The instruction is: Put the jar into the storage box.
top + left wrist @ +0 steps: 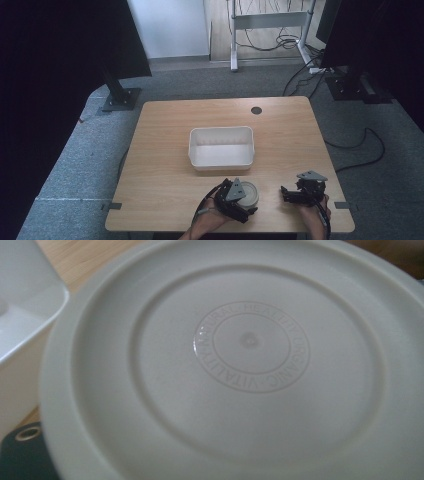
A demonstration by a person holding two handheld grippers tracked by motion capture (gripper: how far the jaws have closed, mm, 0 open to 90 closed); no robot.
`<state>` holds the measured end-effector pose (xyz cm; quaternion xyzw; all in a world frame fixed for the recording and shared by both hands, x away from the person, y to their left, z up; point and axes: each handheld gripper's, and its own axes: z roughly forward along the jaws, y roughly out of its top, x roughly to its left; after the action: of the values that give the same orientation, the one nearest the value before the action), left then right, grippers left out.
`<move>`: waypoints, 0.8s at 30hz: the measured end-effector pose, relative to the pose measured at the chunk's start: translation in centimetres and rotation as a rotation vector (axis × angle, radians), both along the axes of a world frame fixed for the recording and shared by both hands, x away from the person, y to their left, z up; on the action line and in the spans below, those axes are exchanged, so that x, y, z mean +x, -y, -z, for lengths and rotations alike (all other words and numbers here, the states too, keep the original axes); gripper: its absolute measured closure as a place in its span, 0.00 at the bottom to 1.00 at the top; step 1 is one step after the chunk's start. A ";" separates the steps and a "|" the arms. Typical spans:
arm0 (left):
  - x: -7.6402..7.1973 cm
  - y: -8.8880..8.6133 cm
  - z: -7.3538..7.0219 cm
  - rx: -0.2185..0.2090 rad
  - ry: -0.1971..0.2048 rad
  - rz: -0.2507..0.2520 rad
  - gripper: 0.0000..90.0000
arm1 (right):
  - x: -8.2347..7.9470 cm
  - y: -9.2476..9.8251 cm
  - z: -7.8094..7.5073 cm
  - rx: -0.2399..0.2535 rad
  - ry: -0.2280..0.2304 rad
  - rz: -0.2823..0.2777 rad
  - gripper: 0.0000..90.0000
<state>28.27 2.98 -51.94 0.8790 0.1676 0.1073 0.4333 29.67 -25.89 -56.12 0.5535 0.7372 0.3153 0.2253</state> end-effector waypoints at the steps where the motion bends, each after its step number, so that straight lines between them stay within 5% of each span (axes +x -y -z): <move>1: 0.1 -0.1 0.0 -0.001 -0.001 -0.003 0.11 | 0.0 0.0 0.0 0.000 0.000 0.000 0.00; 24: 3.4 -3.4 -1.7 -0.043 -0.007 -0.110 0.11 | 0.0 0.0 0.0 0.001 0.001 0.004 0.01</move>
<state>31.71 6.33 -50.25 0.8593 0.2193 0.1244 0.4451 29.66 -25.91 -56.11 0.5551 0.7356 0.3156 0.2261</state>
